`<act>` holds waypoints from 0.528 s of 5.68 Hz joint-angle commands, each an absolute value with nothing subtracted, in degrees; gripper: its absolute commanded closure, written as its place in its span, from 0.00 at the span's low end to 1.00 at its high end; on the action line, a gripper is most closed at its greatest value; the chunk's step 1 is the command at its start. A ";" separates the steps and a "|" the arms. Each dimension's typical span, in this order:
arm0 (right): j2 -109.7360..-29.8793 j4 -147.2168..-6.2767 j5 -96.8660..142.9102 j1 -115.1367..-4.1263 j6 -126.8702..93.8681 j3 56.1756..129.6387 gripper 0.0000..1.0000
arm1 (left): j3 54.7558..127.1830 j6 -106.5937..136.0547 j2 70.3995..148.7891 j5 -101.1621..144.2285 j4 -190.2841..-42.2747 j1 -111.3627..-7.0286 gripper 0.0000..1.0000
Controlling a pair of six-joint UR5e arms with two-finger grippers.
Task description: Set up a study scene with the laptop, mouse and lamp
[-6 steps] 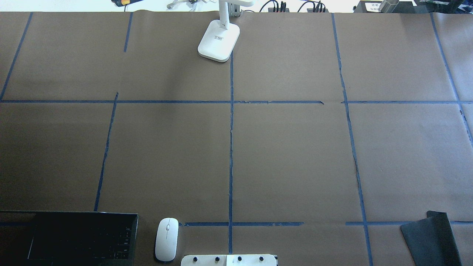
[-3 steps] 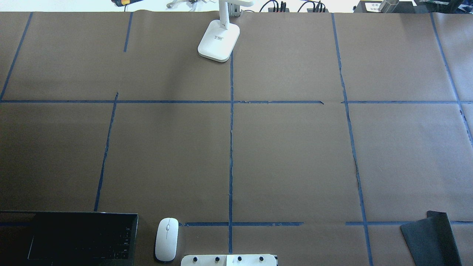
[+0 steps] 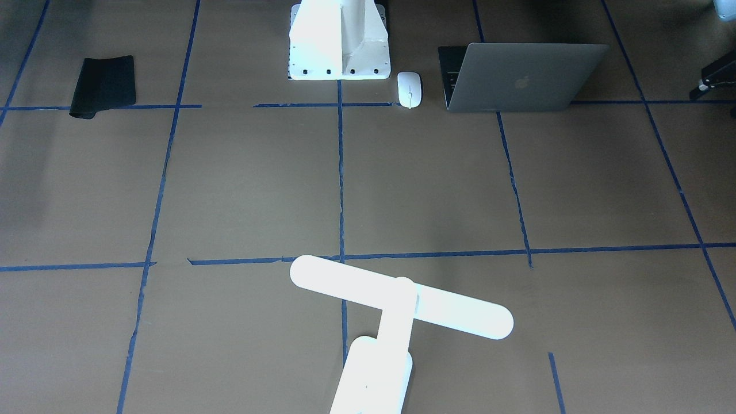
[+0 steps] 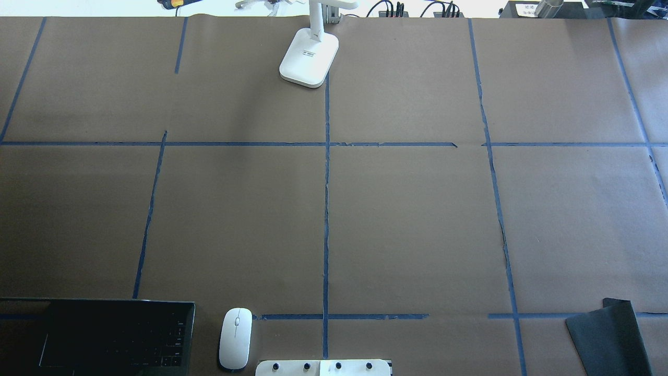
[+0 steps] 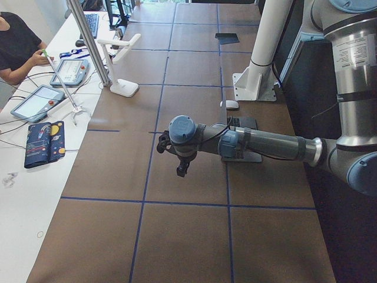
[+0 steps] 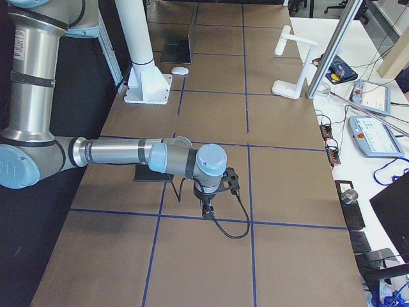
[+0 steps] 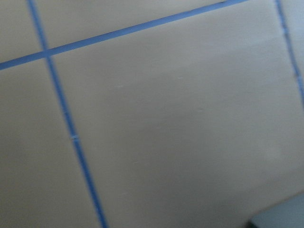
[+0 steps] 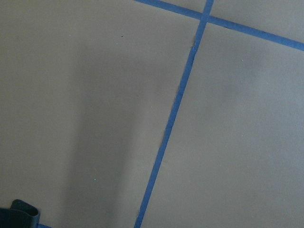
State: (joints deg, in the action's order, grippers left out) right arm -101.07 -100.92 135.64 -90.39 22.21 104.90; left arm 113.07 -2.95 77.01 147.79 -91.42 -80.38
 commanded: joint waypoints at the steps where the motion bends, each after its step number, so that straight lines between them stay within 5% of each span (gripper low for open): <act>1: -101.16 -100.90 136.93 -90.35 22.24 104.85 0.00 | 123.61 17.30 74.99 148.28 -91.67 -73.43 0.00; 2: -101.08 -100.90 137.28 -90.35 22.24 104.85 0.00 | 127.06 30.11 74.88 148.18 -91.76 -71.13 0.07; 3: -101.07 -100.90 137.29 -90.35 22.24 104.85 0.00 | 131.09 45.29 74.97 144.79 -91.84 -63.71 0.02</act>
State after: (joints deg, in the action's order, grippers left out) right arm -101.10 -100.90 137.16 -90.35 22.24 104.85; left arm 127.26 31.66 75.03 147.09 -91.76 -69.41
